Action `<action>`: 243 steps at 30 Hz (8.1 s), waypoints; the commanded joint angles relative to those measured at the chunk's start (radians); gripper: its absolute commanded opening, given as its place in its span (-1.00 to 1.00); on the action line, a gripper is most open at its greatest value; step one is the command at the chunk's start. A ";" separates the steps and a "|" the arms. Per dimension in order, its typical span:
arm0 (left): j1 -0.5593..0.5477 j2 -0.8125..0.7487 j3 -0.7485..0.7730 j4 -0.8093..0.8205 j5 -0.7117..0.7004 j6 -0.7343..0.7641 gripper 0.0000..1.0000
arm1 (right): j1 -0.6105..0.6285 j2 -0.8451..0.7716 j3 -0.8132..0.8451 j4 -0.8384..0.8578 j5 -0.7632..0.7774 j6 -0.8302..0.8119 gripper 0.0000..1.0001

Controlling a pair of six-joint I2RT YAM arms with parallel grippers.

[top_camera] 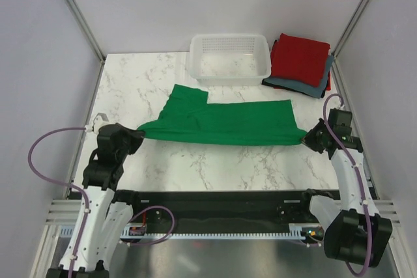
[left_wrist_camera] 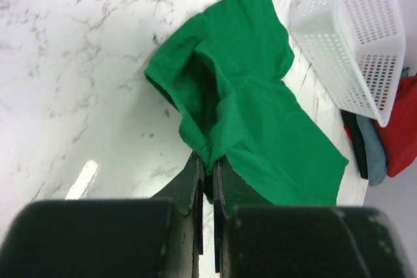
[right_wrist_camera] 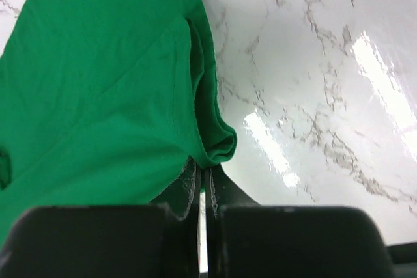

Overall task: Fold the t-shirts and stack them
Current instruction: Fold the tshirt

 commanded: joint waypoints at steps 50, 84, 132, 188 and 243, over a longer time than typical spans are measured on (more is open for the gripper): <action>-0.100 1.627 1.081 0.131 0.104 0.640 0.31 | 0.141 0.140 0.032 0.089 -0.240 -0.075 0.86; -0.133 1.561 0.895 0.347 0.240 0.698 -0.96 | 0.175 0.878 0.622 0.240 0.289 -0.083 0.43; -0.131 0.761 0.368 0.085 0.087 0.449 -0.96 | 0.245 0.343 0.257 0.186 0.315 -0.106 -1.00; -0.222 0.643 -0.151 0.293 0.112 -0.002 -0.50 | 0.346 0.390 0.078 0.283 -0.016 -0.129 0.57; 0.026 0.712 0.345 0.088 0.297 0.319 0.62 | 0.537 0.648 0.175 0.379 -0.210 -0.149 -0.15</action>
